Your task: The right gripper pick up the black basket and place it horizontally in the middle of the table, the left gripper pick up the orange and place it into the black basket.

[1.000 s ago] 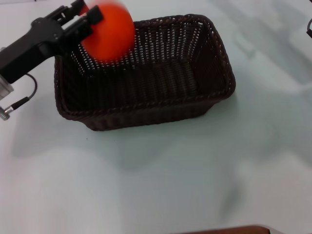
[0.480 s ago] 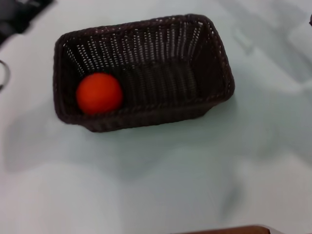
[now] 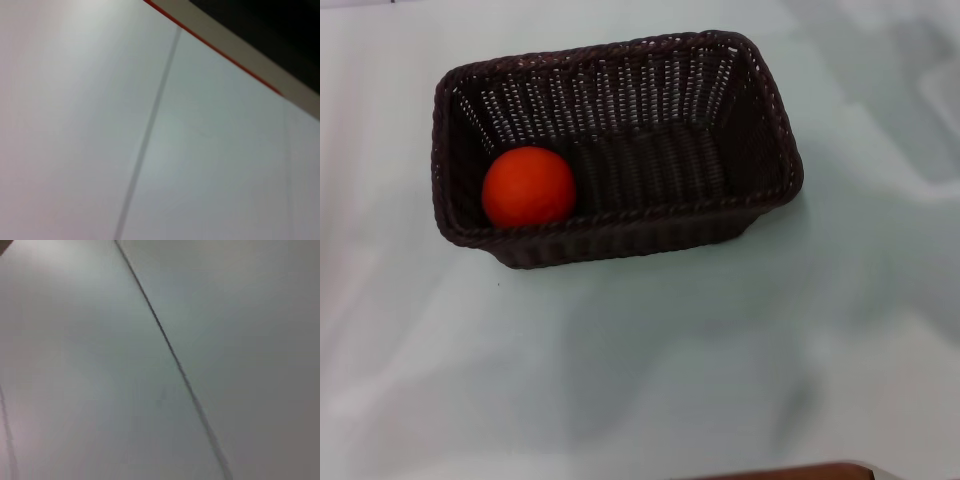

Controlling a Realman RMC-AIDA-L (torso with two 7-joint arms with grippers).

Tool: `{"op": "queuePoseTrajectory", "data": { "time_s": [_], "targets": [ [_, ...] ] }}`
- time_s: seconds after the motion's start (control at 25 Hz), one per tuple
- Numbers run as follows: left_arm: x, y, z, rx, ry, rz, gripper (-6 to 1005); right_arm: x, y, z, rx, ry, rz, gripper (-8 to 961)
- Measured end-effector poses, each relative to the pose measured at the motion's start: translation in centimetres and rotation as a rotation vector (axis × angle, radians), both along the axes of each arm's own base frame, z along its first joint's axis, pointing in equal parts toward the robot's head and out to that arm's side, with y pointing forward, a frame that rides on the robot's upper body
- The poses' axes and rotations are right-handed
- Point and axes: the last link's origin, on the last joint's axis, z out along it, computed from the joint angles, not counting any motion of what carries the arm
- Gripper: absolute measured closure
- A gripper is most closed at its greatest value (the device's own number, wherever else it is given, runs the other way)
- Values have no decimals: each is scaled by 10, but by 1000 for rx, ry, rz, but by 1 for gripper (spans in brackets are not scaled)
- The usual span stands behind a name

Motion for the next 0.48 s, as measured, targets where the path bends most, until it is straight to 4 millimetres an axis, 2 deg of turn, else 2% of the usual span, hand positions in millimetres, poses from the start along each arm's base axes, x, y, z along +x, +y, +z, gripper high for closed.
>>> {"op": "queuePoseTrajectory", "data": {
  "time_s": [0.24, 0.48],
  "targets": [
    [-18, -22, 1, 28, -21, 92, 79, 9, -1, -3, 276, -228, -125, 174],
    [-24, -27, 1, 40, -41, 124, 79, 10, 5, -5, 317, -260, -178, 174]
  ]
}}
